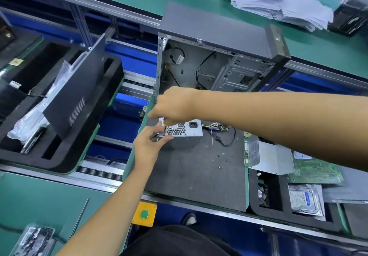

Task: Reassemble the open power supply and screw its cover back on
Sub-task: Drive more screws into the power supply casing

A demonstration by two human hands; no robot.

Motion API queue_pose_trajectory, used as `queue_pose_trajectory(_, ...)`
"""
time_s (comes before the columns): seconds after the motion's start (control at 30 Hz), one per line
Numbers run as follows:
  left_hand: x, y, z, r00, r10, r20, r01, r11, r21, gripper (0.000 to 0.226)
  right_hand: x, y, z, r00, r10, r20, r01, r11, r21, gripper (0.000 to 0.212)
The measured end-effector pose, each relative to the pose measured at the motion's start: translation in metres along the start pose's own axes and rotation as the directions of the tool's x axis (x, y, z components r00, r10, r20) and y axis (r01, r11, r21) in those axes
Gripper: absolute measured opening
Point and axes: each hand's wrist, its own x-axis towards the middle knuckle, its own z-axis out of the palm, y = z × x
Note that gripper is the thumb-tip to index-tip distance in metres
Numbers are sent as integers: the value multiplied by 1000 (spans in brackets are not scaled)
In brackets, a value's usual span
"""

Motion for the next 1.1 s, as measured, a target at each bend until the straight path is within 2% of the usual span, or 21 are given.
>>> queue_pose_trajectory(0.07,-1,3,0,1000,0,2,0,1000,-1,39,2,-4,-1,972,222,76,-231,960,159,5)
queue_pose_trajectory(0.13,-3,5,0,1000,9,4,-9,1000,-5,40,4,-9,-1,920,356,162,-386,893,233,9)
queue_pose_trajectory(0.23,-5,11,-1,999,-7,50,7,1000,-1,38,6,-13,2,883,440,164,-468,848,249,9)
queue_pose_trajectory(0.33,-7,13,-3,987,-98,127,104,994,-41,34,-11,-4,8,854,512,91,-514,806,293,18)
queue_pose_trajectory(0.4,-7,13,-4,986,-135,100,142,988,-65,39,-30,6,19,810,584,53,-558,739,378,26)
queue_pose_trajectory(0.5,-3,16,0,956,-287,67,295,934,-203,48,-60,17,53,697,714,68,-624,557,548,30)
queue_pose_trajectory(0.57,1,16,1,936,-339,91,351,897,-269,52,-77,16,87,587,791,169,-640,326,695,27)
queue_pose_trajectory(0.6,2,16,0,933,-343,104,359,892,-274,54,-84,12,105,548,799,246,-605,175,777,30)
queue_pose_trajectory(0.67,4,14,-5,930,-336,148,365,893,-264,57,-92,-2,138,518,773,365,-462,-106,881,34)
queue_pose_trajectory(0.73,5,14,-10,920,-333,206,379,889,-257,61,-93,-20,164,481,757,442,-369,-283,885,33)
queue_pose_trajectory(0.8,6,13,-16,893,-348,285,414,884,-217,64,-85,-36,181,443,756,482,-303,-380,874,22)
queue_pose_trajectory(0.87,7,11,-24,860,-379,341,451,878,-159,67,-74,-48,188,399,786,473,-249,-403,881,17)
queue_pose_trajectory(0.93,10,13,-31,816,-454,358,543,814,-206,67,-62,-56,187,418,786,456,-162,-430,888,23)
queue_pose_trajectory(1.0,15,18,-28,746,-575,336,660,704,-262,40,-53,-64,183,465,749,472,-84,-494,866,24)
queue_pose_trajectory(1.03,20,24,-22,702,-642,307,708,676,-206,25,-49,-67,182,463,744,482,-45,-523,851,22)
queue_pose_trajectory(1.1,29,30,-9,621,-734,275,753,656,51,44,-45,-73,184,394,749,532,65,-600,797,19)
